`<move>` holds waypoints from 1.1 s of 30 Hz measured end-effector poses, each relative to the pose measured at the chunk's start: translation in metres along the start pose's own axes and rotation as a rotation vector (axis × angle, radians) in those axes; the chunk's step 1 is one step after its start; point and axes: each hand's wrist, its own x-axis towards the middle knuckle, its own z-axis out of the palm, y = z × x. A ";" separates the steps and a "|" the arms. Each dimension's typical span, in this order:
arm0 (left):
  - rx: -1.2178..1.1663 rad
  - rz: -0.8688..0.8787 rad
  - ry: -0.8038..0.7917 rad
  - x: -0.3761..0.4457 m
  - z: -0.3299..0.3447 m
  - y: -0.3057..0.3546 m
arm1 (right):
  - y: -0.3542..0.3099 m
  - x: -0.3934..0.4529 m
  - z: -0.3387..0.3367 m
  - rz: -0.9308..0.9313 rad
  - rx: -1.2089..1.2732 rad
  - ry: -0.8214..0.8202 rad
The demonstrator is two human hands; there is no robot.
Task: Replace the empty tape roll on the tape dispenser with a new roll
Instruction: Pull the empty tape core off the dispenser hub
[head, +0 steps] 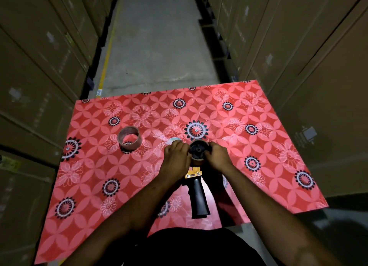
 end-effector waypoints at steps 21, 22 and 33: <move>-0.128 -0.383 0.107 0.026 0.010 0.013 | -0.020 0.017 -0.015 -0.102 -0.162 0.033; -0.130 -0.383 0.106 0.026 0.009 0.012 | -0.020 0.016 -0.015 -0.112 -0.162 0.031; 0.008 -0.263 -0.168 0.032 -0.004 0.005 | -0.003 -0.014 0.003 -0.140 0.049 -0.065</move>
